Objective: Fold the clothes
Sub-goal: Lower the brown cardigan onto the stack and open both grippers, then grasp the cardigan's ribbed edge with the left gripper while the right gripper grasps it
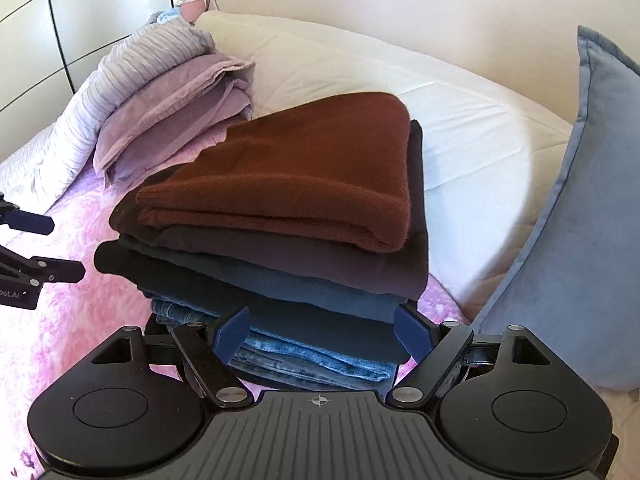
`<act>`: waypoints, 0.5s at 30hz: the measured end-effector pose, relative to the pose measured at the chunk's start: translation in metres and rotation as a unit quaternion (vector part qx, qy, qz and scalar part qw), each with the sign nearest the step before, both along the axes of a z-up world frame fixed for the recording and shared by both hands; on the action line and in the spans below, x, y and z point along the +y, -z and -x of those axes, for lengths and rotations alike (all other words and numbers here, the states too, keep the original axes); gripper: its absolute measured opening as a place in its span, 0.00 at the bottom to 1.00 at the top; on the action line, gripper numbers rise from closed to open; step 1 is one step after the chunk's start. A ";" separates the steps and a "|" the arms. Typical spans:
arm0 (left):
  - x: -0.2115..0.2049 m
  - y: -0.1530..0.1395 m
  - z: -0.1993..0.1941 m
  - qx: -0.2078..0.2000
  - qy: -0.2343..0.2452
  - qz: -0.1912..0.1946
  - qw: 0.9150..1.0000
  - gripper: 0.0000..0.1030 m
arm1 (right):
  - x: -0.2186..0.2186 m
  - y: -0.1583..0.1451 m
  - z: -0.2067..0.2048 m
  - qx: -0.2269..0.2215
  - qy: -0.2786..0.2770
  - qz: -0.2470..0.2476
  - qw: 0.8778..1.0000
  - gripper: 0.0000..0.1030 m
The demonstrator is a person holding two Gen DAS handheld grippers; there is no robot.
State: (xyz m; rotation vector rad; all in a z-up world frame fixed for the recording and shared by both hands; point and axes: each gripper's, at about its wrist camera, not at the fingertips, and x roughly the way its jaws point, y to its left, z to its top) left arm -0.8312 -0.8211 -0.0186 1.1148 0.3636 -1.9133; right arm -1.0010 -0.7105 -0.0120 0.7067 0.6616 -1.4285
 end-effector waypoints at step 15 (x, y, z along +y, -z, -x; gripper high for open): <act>-0.028 0.002 0.013 0.084 -0.013 -0.001 0.996 0.66 | -0.059 -0.035 0.022 0.008 -0.042 0.028 0.999 0.80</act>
